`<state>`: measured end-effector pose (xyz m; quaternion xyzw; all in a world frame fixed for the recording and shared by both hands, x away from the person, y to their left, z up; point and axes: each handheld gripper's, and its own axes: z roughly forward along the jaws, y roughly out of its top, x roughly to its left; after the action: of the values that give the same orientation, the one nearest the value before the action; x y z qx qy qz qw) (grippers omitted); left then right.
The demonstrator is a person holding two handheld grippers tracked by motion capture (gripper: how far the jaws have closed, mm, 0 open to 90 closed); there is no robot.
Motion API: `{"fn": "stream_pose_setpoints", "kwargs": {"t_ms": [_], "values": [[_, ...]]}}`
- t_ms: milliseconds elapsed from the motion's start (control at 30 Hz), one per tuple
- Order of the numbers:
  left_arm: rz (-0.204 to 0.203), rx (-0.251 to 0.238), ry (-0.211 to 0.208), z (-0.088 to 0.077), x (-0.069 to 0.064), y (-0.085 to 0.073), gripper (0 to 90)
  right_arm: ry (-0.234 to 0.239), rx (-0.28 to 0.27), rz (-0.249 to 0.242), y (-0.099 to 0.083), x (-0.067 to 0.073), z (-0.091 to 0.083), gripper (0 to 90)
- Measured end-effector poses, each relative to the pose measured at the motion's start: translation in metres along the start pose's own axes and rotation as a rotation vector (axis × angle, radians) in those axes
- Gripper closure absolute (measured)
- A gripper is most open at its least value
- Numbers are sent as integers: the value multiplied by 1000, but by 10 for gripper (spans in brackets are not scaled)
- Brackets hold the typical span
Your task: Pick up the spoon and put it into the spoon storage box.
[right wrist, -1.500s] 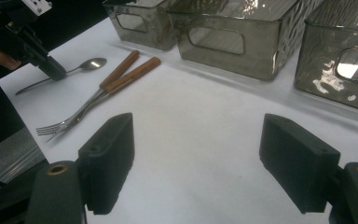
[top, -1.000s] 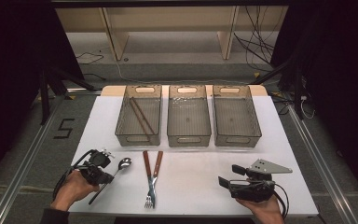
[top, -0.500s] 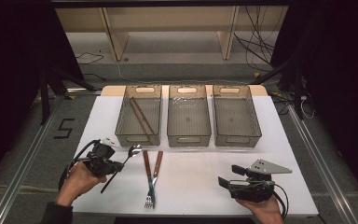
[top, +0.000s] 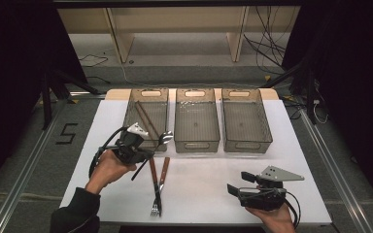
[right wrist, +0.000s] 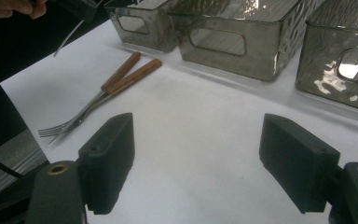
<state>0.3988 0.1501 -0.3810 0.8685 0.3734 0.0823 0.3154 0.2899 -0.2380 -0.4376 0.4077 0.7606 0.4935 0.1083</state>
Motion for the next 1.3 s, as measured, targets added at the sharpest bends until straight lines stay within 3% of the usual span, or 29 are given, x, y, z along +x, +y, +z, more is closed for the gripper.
{"fn": "stream_pose_setpoints", "kwargs": {"t_ms": [567, 967, 1300], "values": [[-7, -117, -15, 23, -7, 69, 851, 6, 1, 0, 0, 0, 0, 273], [-32, -129, 10, 54, 1, 110, 850, 12, -5, 4, -1, 1, -1, 273], [-38, -130, 27, 72, 5, 130, 850, 19, -5, 2, -1, 1, -1, 273]]}}
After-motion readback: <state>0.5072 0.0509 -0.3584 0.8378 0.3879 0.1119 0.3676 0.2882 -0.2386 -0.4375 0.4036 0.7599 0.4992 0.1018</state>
